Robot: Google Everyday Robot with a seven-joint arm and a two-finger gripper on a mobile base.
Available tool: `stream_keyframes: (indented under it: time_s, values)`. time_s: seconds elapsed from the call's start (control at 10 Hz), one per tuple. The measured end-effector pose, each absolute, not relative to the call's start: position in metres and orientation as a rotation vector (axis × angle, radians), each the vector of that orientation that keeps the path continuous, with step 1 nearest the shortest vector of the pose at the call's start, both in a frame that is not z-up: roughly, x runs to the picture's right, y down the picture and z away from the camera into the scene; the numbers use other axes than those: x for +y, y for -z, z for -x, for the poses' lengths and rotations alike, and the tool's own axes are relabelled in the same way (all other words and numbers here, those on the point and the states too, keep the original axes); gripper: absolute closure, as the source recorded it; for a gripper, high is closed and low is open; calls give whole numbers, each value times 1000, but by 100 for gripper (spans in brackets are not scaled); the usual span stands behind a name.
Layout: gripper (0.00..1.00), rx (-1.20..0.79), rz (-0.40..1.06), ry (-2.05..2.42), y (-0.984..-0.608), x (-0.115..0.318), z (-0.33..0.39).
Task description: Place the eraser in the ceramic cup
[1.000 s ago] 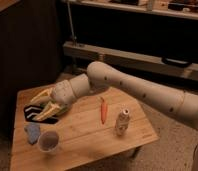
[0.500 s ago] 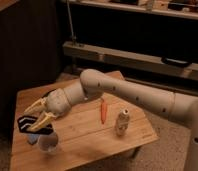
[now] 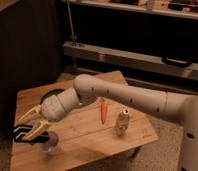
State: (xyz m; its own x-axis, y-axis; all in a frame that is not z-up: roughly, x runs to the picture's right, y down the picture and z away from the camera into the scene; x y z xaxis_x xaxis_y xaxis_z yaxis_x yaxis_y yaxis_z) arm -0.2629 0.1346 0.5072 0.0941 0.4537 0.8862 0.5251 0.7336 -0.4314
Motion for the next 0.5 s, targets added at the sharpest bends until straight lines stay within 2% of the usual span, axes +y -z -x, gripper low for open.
stream_keyframes:
  time_s: [0.5]
  values:
    - [100,-1496,839,68,-531,161,269]
